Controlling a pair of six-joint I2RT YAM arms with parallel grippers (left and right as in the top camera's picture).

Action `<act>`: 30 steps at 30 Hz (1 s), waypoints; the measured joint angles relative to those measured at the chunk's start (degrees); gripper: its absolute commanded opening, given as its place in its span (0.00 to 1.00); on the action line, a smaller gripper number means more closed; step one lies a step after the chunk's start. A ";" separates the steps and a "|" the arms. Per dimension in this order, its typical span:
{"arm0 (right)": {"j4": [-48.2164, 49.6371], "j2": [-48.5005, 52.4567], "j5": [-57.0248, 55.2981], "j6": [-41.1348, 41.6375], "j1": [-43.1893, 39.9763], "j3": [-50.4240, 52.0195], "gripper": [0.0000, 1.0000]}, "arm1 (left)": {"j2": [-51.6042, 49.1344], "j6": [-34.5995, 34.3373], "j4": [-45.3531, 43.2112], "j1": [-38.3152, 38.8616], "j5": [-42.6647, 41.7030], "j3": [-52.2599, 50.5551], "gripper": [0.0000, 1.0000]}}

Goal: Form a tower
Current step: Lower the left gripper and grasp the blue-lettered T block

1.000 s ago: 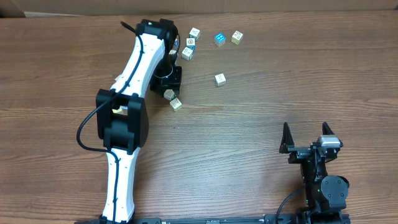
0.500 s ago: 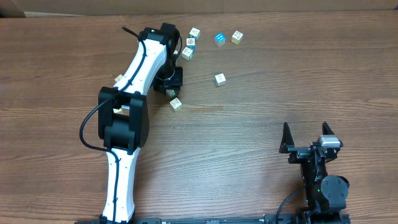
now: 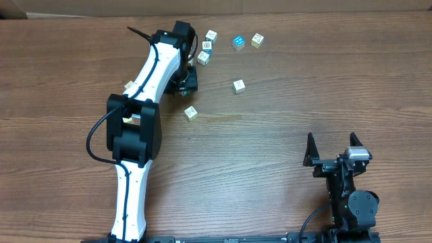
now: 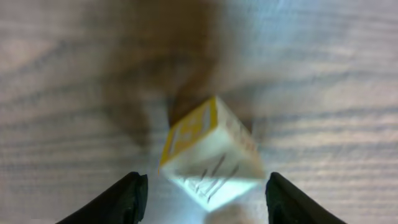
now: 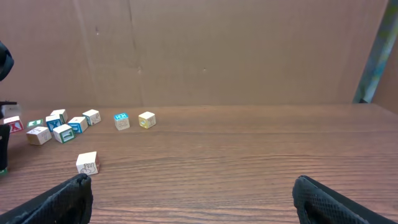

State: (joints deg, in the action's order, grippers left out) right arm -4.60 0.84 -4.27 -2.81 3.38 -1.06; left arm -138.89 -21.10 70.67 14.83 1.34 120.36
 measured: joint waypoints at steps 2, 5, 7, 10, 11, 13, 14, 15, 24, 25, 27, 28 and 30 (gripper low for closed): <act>-0.02 0.00 -0.02 0.04 -0.02 0.00 1.00 | 0.00 0.04 2.54 0.09 -0.72 -0.02 0.62; 0.02 0.00 -0.02 0.02 0.00 0.00 1.00 | 0.00 0.33 5.97 0.09 -2.32 -0.02 0.64; 0.00 0.00 -0.02 0.00 -0.02 0.00 1.00 | 0.00 0.61 7.58 0.09 -3.30 -0.02 0.65; -0.02 0.00 -0.02 0.02 -0.02 0.00 1.00 | 0.00 0.70 8.70 0.11 -4.37 -0.02 0.65; -0.02 0.00 0.00 0.00 0.00 0.00 1.00 | 0.00 0.70 8.87 0.15 -4.57 -0.02 0.65; -0.02 0.00 -0.02 0.00 -0.02 0.00 1.00 | 0.00 0.68 8.90 0.26 -4.83 -0.02 0.64; -0.02 0.00 -0.04 0.02 0.00 0.00 1.00 | 0.00 0.66 8.87 0.46 -4.83 -0.02 0.63; 0.00 0.00 0.00 0.02 -0.02 0.00 1.00 | 0.00 0.55 8.87 0.70 -4.96 -0.07 0.64; 0.00 0.00 -0.02 0.02 0.00 0.00 1.00 | 0.00 -0.04 8.41 3.87 -5.40 -2.71 0.51; 0.00 0.00 -0.02 0.00 0.00 0.00 1.00 | 0.00 -0.07 8.41 4.09 -5.46 -2.95 0.49; -0.02 0.00 0.00 0.02 0.00 0.00 1.00 | 0.00 -0.31 8.44 4.22 -5.46 -3.15 0.49; 0.00 0.00 -0.02 0.00 0.00 0.00 1.00 | 0.00 -0.44 8.41 4.22 -5.44 -3.17 0.49; 0.00 0.00 -0.02 0.00 -0.02 0.00 1.00 | 0.00 -0.96 8.39 4.20 -5.44 -3.17 0.50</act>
State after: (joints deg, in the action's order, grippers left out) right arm -4.60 0.84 -4.29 -2.81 3.36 -1.06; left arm -138.89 -22.06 79.07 19.03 -4.10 117.19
